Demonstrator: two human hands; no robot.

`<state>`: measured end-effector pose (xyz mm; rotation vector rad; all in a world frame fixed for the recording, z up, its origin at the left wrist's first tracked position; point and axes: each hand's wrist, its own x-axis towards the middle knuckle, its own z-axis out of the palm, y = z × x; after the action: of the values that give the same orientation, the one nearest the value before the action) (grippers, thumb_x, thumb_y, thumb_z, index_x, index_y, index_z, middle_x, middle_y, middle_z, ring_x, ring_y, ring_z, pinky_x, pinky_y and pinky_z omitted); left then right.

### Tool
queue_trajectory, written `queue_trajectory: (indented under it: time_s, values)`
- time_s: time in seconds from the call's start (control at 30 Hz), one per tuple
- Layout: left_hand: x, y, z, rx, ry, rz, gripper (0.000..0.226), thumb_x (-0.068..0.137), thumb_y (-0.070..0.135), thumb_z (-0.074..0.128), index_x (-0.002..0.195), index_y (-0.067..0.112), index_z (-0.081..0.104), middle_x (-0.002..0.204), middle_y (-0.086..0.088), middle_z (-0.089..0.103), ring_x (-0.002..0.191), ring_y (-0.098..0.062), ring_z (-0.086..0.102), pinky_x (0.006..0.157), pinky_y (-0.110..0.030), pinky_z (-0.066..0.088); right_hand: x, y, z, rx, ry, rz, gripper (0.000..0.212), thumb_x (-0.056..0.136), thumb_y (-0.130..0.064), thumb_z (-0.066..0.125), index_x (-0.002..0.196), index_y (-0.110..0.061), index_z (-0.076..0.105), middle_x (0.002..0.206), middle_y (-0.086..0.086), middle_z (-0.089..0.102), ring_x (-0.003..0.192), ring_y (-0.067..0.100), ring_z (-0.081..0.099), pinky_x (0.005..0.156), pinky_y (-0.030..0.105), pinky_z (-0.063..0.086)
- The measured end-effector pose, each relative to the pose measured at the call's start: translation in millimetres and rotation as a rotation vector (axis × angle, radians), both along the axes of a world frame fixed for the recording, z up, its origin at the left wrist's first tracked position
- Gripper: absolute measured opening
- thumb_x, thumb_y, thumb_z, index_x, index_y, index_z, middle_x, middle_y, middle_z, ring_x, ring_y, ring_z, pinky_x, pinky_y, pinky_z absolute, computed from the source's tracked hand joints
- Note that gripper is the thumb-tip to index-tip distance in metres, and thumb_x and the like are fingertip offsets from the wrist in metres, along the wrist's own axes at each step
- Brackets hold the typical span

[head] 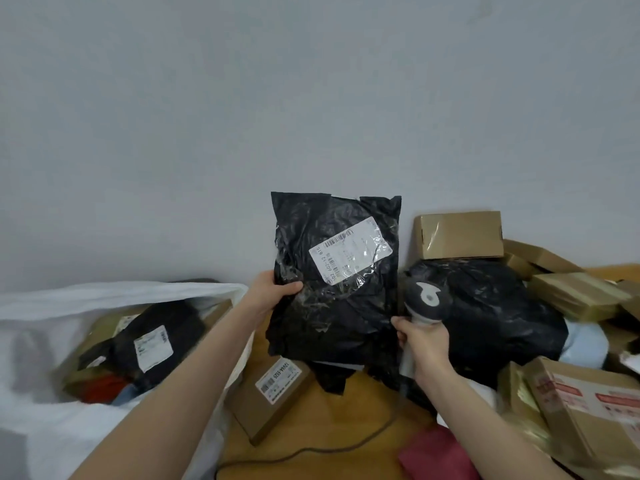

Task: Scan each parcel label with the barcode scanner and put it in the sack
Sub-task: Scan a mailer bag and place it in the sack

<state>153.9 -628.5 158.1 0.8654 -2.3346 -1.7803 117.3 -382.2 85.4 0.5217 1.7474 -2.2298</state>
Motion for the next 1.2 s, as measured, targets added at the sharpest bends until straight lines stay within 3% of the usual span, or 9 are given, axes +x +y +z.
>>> queue_trajectory:
  time_s: [0.1, 0.17, 0.23, 0.33, 0.43, 0.7, 1.0, 1.13, 1.2]
  values:
    - [-2.2, -10.6, 7.5, -0.157, -0.027, -0.053, 0.017, 0.087, 0.008, 0.068, 0.103, 0.008, 0.064, 0.099, -0.005, 0.066, 0.088, -0.018, 0.062, 0.079, -0.027, 0.046, 0.7, 0.7, 5.1, 0.017, 0.081, -0.034, 0.043, 0.075, -0.007, 0.080, 0.113, 0.002, 0.063, 0.094, 0.014, 0.068, 0.088, 0.027, 0.065, 0.092, 0.045, 0.054]
    - [-3.6, -16.1, 10.8, -0.260, -0.075, -0.133, 0.009, 0.088, 0.010, 0.067, 0.096, 0.010, 0.064, 0.094, -0.004, 0.065, 0.088, -0.019, 0.060, 0.080, -0.028, 0.044, -0.8, 0.7, 15.1, 0.041, 0.141, -0.023, 0.046, 0.073, -0.013, 0.082, 0.113, 0.000, 0.064, 0.099, 0.015, 0.069, 0.092, 0.028, 0.065, 0.092, 0.046, 0.054]
    - [-5.3, -17.4, 11.2, -0.275, -0.093, -0.188, 0.005, 0.088, 0.010, 0.067, 0.091, 0.011, 0.064, 0.090, -0.003, 0.066, 0.087, -0.020, 0.060, 0.081, -0.028, 0.043, -2.9, 0.3, 26.9, 0.046, 0.174, -0.010, 0.039, 0.074, -0.015, 0.082, 0.107, -0.003, 0.066, 0.096, 0.012, 0.070, 0.087, 0.024, 0.067, 0.084, 0.040, 0.056]
    - [-6.8, -15.5, 7.7, -0.256, -0.079, -0.211, 0.010, 0.089, 0.013, 0.067, 0.098, 0.012, 0.065, 0.096, -0.003, 0.067, 0.091, -0.021, 0.062, 0.085, -0.030, 0.044, 2.5, 2.3, 44.3, -0.019, 0.175, 0.049, 0.009, 0.082, -0.010, 0.075, 0.086, -0.008, 0.067, 0.072, 0.008, 0.067, 0.055, 0.012, 0.057, 0.059, 0.027, 0.051]
    - [-4.7, -12.8, -2.3, -0.217, -0.067, -0.188, 0.018, 0.090, 0.017, 0.066, 0.105, 0.008, 0.067, 0.100, -0.006, 0.069, 0.092, -0.022, 0.064, 0.085, -0.032, 0.048, 21.3, 3.0, 49.1, -0.011, 0.156, 0.198, 0.010, 0.087, -0.013, 0.071, 0.081, -0.006, 0.067, 0.059, 0.007, 0.062, 0.046, 0.013, 0.049, 0.049, 0.025, 0.044]
    - [13.4, -7.5, -27.2, -0.109, 0.031, -0.014, 0.014, 0.084, 0.010, 0.072, 0.096, 0.007, 0.069, 0.080, 0.000, 0.068, 0.072, -0.012, 0.064, 0.063, -0.020, 0.049, 67.3, -5.3, 40.7, 0.102, 0.147, 0.251, 0.024, 0.087, -0.014, 0.071, 0.068, 0.000, 0.064, 0.051, 0.010, 0.062, 0.040, 0.014, 0.052, 0.045, 0.024, 0.045]
    - [29.0, -4.8, -37.4, 0.214, -0.031, 0.017, 0.012, 0.094, 0.007, 0.058, 0.102, 0.005, 0.067, 0.089, -0.008, 0.072, 0.083, -0.021, 0.067, 0.074, -0.029, 0.052, 88.7, -6.9, 41.8, 0.117, 0.140, 0.320, 0.024, 0.086, -0.014, 0.071, 0.067, -0.001, 0.066, 0.056, 0.013, 0.066, 0.045, 0.018, 0.057, 0.050, 0.027, 0.047]
    - [33.8, -1.1, -37.4, 0.245, 0.006, 0.045, 0.009, 0.090, 0.002, 0.062, 0.095, 0.005, 0.068, 0.072, 0.000, 0.073, 0.067, -0.013, 0.070, 0.061, -0.021, 0.055, 87.6, -2.4, 42.5, 0.137, 0.135, 0.305, 0.023, 0.086, -0.014, 0.071, 0.068, -0.001, 0.065, 0.055, 0.014, 0.065, 0.043, 0.017, 0.055, 0.049, 0.028, 0.046]
    - [35.0, -0.5, -38.2, 0.225, 0.017, 0.066, 0.012, 0.088, 0.003, 0.064, 0.099, 0.005, 0.068, 0.076, -0.001, 0.073, 0.070, -0.014, 0.069, 0.062, -0.021, 0.054, 86.5, 0.1, 43.8, 0.143, 0.128, 0.304, 0.023, 0.086, -0.014, 0.070, 0.068, -0.001, 0.064, 0.055, 0.014, 0.064, 0.041, 0.017, 0.053, 0.047, 0.027, 0.045]
